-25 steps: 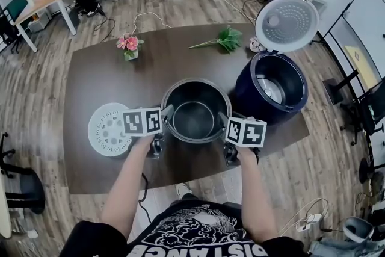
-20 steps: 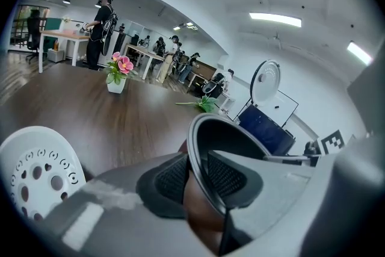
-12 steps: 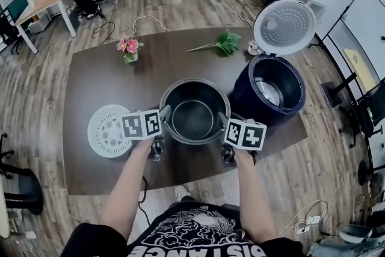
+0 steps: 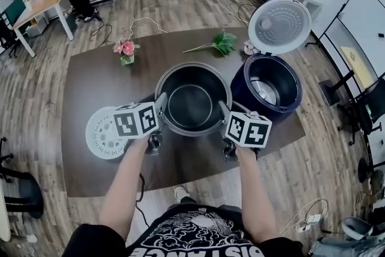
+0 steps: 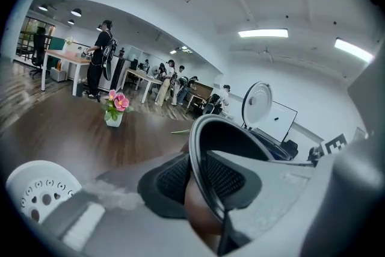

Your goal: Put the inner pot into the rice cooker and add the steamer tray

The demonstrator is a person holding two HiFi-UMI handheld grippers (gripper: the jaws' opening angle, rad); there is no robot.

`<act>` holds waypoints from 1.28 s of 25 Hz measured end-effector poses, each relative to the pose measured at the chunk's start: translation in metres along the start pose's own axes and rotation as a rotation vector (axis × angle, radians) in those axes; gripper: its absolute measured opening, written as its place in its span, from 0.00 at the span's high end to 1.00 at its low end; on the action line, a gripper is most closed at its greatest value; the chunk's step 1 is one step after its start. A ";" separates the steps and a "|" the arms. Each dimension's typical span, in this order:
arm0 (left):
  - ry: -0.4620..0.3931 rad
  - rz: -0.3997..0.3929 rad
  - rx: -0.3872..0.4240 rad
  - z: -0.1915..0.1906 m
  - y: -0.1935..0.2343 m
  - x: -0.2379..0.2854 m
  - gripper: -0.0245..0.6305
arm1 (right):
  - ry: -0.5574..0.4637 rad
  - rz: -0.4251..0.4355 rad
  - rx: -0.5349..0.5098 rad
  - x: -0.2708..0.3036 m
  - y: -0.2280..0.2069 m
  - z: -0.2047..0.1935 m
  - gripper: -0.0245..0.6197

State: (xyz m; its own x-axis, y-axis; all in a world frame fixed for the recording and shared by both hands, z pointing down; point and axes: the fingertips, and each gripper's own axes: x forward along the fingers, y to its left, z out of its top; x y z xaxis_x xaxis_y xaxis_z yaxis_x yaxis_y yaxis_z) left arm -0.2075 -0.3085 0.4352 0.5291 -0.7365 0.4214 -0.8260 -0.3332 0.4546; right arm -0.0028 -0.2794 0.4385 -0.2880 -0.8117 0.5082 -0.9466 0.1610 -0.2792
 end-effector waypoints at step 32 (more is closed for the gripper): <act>-0.218 -0.156 0.126 0.109 -0.151 0.021 0.82 | -0.309 0.001 -0.071 -0.102 -0.063 0.150 0.79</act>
State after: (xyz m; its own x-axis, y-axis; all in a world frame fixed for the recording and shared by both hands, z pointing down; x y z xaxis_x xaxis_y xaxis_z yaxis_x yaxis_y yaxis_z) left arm -0.0929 -0.3381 0.2895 0.6085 -0.7752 0.1699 -0.7631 -0.5127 0.3935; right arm 0.1076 -0.2911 0.2823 -0.2415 -0.9421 0.2328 -0.9573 0.1920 -0.2161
